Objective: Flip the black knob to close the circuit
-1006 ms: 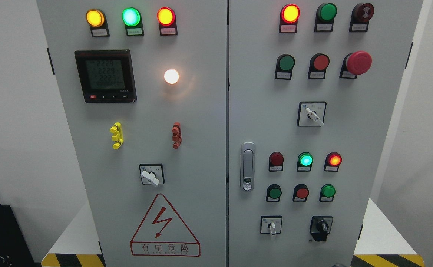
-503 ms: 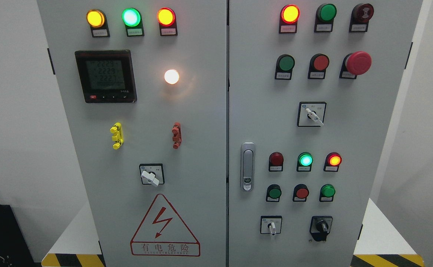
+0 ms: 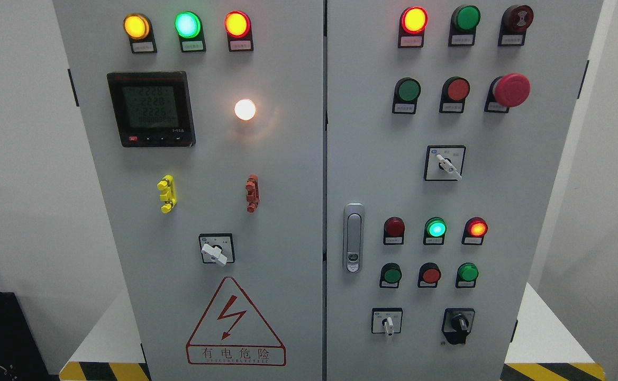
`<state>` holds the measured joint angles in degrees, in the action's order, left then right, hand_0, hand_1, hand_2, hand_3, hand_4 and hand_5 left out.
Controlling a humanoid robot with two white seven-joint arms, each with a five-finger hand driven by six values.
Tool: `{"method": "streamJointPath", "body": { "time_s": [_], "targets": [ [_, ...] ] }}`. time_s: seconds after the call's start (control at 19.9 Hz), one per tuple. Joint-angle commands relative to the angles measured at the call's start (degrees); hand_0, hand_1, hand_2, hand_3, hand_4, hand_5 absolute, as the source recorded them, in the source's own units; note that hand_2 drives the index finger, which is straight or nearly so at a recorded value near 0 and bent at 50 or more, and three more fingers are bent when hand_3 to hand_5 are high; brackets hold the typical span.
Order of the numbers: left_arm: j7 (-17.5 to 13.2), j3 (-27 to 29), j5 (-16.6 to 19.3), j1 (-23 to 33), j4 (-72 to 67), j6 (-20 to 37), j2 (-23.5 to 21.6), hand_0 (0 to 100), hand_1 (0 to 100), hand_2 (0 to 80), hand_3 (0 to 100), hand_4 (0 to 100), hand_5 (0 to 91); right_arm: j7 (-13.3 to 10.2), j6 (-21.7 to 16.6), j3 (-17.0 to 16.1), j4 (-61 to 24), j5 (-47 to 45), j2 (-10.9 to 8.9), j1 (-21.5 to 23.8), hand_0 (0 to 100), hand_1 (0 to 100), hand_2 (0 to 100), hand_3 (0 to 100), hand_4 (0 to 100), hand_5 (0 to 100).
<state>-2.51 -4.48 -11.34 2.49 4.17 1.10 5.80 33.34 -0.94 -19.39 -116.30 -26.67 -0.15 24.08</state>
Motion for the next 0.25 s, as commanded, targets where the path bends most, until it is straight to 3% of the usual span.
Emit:
{"method": "streamJointPath", "body": {
  "time_s": [0.0,0.2],
  "targets": [
    [0.05,0.0,0.0,0.06,-0.03,-0.04,0.0,12,56,0.0,0,0,0.0,0.24,-0.2,0.05,-1.47,-0.92,1.73,1.85,0,0,0,0,0,0],
    [0.05,0.0,0.0,0.06,-0.03,-0.04,0.0,12,56,0.0,0,0,0.0,0.15,-0.11,0.23,-1.38,-0.92,1.64,1.76,0,0,0,0,0,0]
  ]
}}
